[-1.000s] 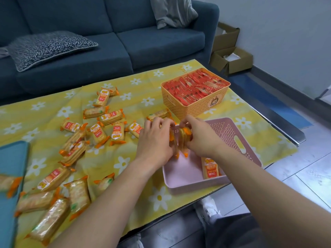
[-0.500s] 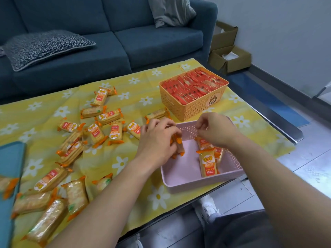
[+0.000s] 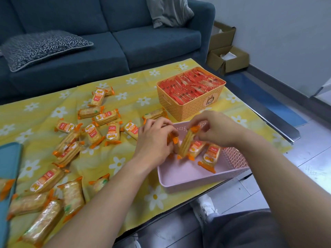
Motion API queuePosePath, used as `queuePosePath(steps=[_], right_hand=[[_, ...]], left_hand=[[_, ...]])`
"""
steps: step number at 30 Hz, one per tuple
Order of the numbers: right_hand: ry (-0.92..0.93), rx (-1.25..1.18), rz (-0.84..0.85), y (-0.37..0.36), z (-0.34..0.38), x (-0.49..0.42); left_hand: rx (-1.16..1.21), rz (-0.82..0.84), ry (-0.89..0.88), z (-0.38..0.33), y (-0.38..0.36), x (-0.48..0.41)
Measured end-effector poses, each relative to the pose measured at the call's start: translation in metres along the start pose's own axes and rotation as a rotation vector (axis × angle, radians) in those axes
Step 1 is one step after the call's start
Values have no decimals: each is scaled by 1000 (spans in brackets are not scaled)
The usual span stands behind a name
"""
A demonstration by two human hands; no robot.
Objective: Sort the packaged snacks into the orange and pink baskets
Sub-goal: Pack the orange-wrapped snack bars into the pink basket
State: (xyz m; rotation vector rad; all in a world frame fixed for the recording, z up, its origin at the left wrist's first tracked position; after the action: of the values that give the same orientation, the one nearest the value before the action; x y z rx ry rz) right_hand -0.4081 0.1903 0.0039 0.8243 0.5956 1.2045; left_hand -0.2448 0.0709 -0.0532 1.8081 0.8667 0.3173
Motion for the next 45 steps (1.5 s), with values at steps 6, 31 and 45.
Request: queuePosePath(steps=[6, 31, 45], right_hand=[[100, 128, -90, -17, 9, -15], [-295, 441, 347, -49, -29, -10], [35, 303, -170, -18, -24, 1]], left_hand=[[-26, 45, 33, -5, 2, -1], [-147, -169, -52, -23, -13, 3], [-423, -266, -78, -34, -32, -4]])
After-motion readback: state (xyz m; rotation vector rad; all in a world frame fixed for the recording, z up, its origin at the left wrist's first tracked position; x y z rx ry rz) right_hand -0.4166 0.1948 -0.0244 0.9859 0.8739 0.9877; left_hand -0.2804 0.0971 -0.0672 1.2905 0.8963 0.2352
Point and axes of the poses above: each hand's wrist, its own x-axis away from the middle knuckle, its own y-axis out of the back of the hand, z = x × y, the point moved 1 cm from there along -x, towards the middle knuckle, and after that the axes turned 9 degrees about y, right-handed, at the moved point
